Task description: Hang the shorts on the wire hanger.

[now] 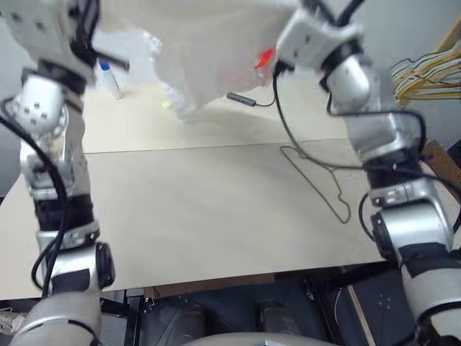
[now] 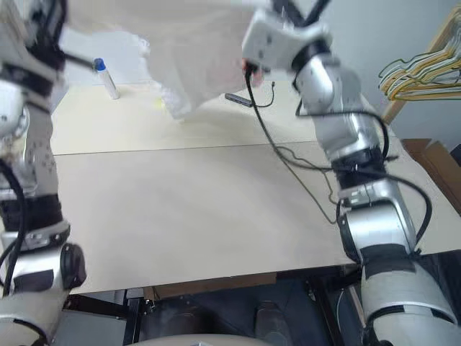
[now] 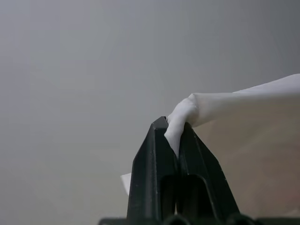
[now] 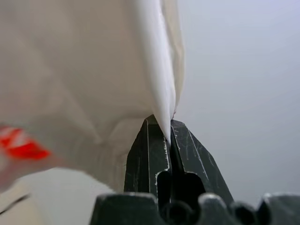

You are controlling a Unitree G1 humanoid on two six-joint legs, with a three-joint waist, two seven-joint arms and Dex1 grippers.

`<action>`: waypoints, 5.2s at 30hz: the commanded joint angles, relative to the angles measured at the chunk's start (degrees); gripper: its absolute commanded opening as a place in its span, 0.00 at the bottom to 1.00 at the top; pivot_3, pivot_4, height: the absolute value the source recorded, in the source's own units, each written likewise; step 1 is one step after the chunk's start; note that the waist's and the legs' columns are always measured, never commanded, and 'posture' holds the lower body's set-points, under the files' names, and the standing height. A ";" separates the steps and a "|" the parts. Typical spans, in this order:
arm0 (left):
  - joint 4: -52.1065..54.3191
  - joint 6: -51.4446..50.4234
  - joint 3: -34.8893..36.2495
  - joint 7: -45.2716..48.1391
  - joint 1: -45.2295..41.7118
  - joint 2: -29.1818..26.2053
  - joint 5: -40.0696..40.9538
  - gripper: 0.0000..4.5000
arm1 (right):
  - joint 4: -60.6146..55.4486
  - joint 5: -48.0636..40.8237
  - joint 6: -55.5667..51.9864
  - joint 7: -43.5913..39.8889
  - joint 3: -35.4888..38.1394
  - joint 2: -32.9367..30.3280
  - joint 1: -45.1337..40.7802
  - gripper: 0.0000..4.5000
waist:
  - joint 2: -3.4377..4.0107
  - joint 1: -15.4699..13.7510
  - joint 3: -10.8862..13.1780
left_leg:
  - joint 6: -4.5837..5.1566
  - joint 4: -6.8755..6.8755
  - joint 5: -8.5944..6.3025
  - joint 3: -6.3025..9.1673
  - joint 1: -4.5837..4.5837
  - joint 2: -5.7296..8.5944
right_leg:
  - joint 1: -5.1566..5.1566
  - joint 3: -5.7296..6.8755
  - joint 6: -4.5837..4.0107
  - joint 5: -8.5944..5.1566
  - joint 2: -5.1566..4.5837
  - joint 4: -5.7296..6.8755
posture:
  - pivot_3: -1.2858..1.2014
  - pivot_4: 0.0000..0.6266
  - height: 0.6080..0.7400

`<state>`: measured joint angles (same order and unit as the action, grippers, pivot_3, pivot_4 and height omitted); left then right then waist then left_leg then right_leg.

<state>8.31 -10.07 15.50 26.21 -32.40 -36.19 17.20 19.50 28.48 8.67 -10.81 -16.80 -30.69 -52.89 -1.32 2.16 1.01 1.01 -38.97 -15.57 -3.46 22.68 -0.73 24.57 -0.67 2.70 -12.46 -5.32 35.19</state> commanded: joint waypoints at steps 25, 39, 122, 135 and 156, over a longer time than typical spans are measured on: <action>26.26 -8.78 2.46 37.17 55.59 -27.71 -3.54 0.00 | -29.13 -11.48 2.47 -49.99 -7.59 -15.63 28.11 0.00 | -0.13 -2.98 0.38 | 0.73 0.03 -0.32 -0.06 -2.15 -0.22 | -1.48 -0.27 -0.78 -0.64 0.05 0.68 | 0.55 0.00 1.00; 21.72 -7.11 4.30 40.88 49.12 -27.69 -1.05 0.78 | -36.35 -26.98 -12.96 -55.72 2.07 -18.13 31.20 1.00 | -0.23 -2.99 0.44 | 0.73 0.03 -0.32 -0.04 -2.15 -0.25 | -1.49 -0.21 -0.78 -0.65 0.06 0.69 | 0.55 0.00 1.00; 4.05 -38.00 2.26 -29.76 0.09 30.87 55.50 1.00 | -42.95 -30.66 -34.79 -27.99 7.48 2.04 26.23 0.00 | -0.41 -2.63 0.30 | 0.70 -0.10 -0.30 0.44 -1.59 0.04 | -1.33 -0.12 -0.30 -0.20 0.06 0.52 | 0.52 0.00 1.00; 1.63 -36.52 0.21 -30.95 -0.13 30.92 51.58 0.12 | -42.33 -26.65 -33.10 -25.03 5.49 1.75 27.07 0.00 | -0.42 -2.48 0.31 | 0.67 -0.10 -0.28 0.43 -1.59 0.05 | -1.38 -0.09 -0.32 -0.19 0.06 0.44 | 0.52 0.00 1.00; 1.33 -29.89 1.58 -5.87 0.79 17.10 42.53 0.00 | -44.69 -38.57 -36.83 -34.22 11.53 -1.20 26.46 0.87 | -0.42 -1.49 0.32 | 0.67 -0.07 -0.28 0.42 -1.56 0.00 | -1.37 -0.03 -0.32 -0.19 0.09 0.33 | 0.52 0.00 1.00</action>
<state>8.10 -40.15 15.02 15.01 -31.08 -17.17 57.30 -23.22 -5.38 -24.88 -42.87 -9.18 -30.77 -25.15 -1.74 0.67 1.33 1.68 -39.04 -15.86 -3.04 21.12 -0.74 23.19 -0.69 2.37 -12.64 -5.23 35.52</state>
